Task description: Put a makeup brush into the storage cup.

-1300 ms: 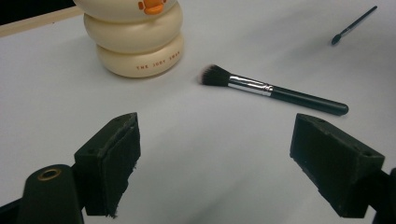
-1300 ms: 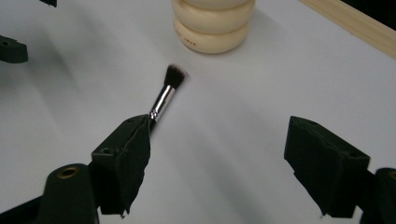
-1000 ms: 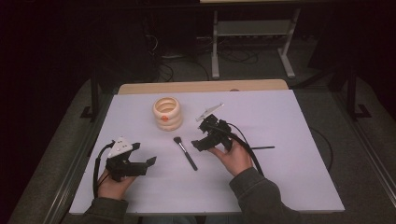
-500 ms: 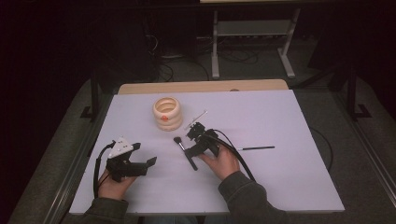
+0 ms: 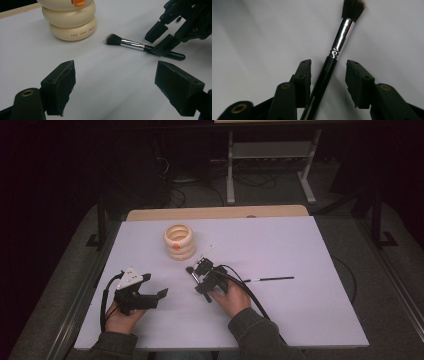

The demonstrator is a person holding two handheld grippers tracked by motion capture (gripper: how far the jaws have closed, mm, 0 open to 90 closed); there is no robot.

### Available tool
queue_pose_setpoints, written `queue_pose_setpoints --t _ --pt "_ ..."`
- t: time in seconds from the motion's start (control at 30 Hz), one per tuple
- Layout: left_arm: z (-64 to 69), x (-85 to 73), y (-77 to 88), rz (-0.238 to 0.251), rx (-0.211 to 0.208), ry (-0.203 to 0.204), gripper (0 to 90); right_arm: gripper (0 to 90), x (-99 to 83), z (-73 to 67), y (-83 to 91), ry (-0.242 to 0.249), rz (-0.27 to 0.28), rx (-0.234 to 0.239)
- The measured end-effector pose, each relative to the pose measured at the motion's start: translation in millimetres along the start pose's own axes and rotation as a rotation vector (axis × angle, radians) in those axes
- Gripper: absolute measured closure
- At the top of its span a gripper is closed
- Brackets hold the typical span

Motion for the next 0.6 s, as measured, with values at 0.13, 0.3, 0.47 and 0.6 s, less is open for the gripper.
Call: queue_pose_setpoints --t 0.13,0.3,0.47,0.6 --pt "0.2 -0.4 -0.3 -0.002 -0.001 0.003 16.4 63.3 -1.8 -1.5 -3.0 0.015 -0.015 -0.053" --pt "1.0 -0.3 -1.3 -0.005 -0.001 -0.003 16.4 68.8 -2.0 -4.0 -3.5 0.033 -0.014 -0.108" --pt "2.8 0.1 -2.9 -0.001 -0.007 0.002 16.4 76.9 -1.8 -7.6 -3.2 0.026 -0.03 -0.113" --pt "3.4 0.3 -3.3 -0.006 -0.009 -0.004 16.4 78.5 -1.3 -7.4 -3.5 0.037 -0.031 -0.098"
Point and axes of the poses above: each handheld gripper's, and its own axes: y roughly backward along the jaws, x roughly out of its top, z roughly to its right, the point moved 9 cm from there along -y, roughly forward along the jaws, and after that the axes turned 14 degrees about -x, right-handed, at the moved point
